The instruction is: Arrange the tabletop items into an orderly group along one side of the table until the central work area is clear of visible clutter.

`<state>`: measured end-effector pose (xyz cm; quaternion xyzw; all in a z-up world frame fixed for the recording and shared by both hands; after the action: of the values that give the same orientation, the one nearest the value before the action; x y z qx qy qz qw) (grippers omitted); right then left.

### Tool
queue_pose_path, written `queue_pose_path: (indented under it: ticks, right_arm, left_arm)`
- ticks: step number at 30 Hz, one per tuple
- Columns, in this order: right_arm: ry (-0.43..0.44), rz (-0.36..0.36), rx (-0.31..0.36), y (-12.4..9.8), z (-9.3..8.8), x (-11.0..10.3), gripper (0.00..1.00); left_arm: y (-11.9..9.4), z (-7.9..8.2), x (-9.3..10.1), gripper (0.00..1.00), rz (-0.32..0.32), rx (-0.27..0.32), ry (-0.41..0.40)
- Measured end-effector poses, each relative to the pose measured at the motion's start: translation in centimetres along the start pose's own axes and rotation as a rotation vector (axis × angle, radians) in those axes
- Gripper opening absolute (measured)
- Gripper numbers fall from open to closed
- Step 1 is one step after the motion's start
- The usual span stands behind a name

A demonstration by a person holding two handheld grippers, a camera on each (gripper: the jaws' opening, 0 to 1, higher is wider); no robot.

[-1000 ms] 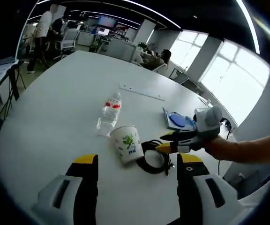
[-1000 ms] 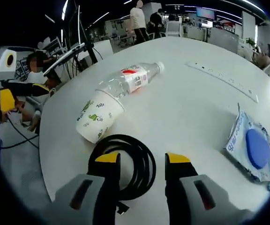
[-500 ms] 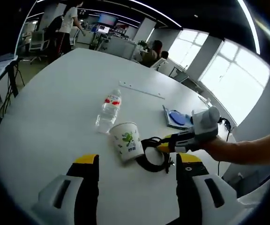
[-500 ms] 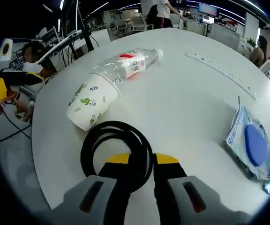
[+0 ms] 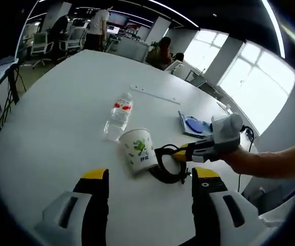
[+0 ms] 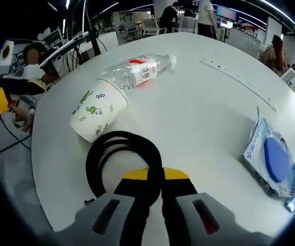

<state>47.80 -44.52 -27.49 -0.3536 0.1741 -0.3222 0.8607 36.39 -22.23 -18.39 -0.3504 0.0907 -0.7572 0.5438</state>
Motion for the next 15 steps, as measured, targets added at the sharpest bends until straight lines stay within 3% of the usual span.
queue_pose_path:
  ticks: [15]
  right_arm:
    - [0.006,0.006,0.029,-1.2,-0.6,0.4,0.01]
  left_arm:
    - [0.8,-0.2,0.6,0.66,-0.016,-0.016,0.011]
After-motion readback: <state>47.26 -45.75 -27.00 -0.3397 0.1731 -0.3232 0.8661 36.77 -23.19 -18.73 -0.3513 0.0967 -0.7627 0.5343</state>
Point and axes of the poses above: the point that each gripper's makers call its tool centre point, and the gripper's own axes: y roughly forward along the fingers, x roughly to its right, z roughly out of its top, the point moved 9 cm from there along -y, roughly backward along the fingers, and after that the axes turned 7 degrees about x, right-handed, at the moved point
